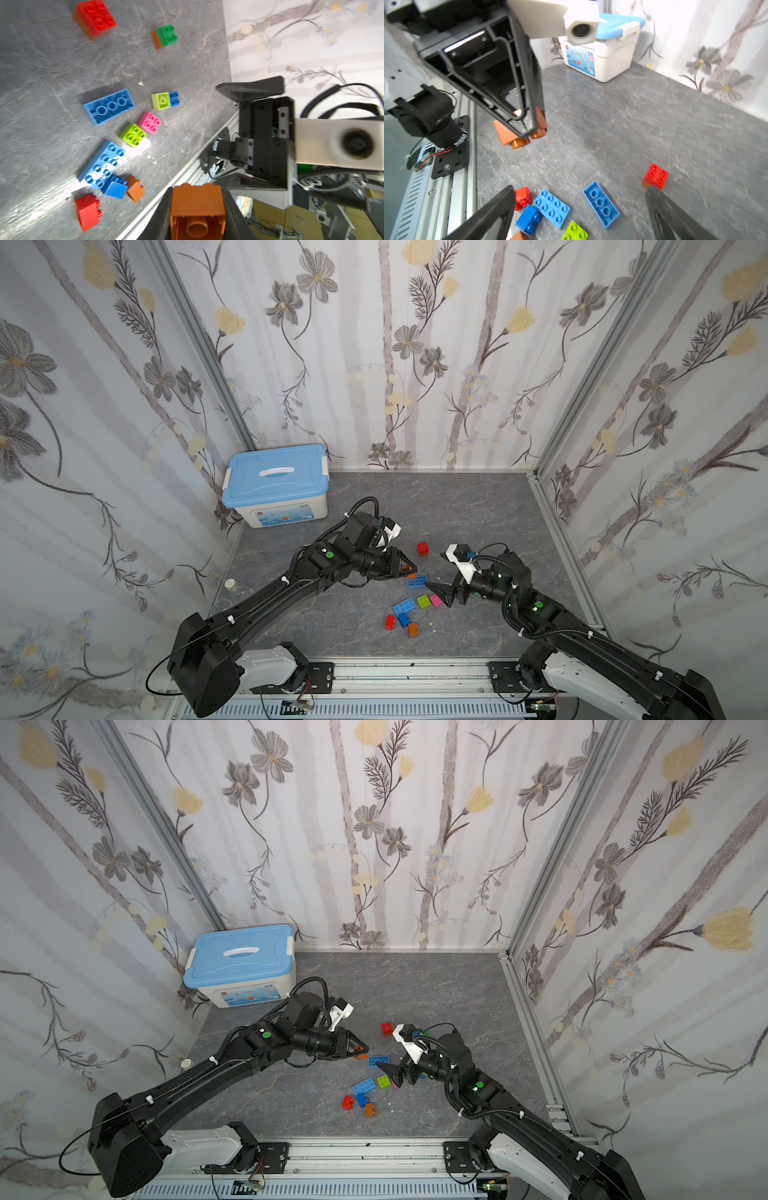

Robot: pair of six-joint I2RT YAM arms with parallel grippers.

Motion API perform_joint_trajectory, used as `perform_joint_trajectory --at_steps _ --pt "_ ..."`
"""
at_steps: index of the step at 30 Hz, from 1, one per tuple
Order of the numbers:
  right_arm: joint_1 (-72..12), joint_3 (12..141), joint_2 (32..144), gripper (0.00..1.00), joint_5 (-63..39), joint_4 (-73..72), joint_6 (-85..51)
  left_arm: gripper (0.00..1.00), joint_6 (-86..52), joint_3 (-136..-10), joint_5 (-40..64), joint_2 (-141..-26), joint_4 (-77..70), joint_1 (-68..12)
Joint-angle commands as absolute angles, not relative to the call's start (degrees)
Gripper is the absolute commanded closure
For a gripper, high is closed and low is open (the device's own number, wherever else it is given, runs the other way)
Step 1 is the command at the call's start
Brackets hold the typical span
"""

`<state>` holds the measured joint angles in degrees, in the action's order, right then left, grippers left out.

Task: Assemble the letter h with lego
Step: Pick up the lego brick from the center of the board.

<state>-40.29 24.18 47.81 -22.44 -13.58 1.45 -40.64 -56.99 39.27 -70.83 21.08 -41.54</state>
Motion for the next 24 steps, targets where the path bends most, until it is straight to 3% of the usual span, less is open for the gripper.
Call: perform_joint_trajectory --at_steps 1,7,13,24 --pt "-43.1 23.8 47.9 0.07 -24.3 -23.6 6.8 0.71 -40.8 -56.6 46.4 -70.1 15.8 -41.5" --pt "-44.6 25.2 50.2 0.24 -24.6 -25.7 8.3 0.71 -43.4 -54.6 48.4 -69.3 10.4 -41.5" --pt "-45.3 25.2 50.8 0.32 -25.3 -28.9 8.2 0.69 -45.3 -52.8 49.6 -68.9 6.7 -41.5" --pt "-45.6 25.0 50.8 0.63 -25.8 -30.2 8.4 0.64 -47.3 -51.4 51.2 -69.6 2.2 -41.5"
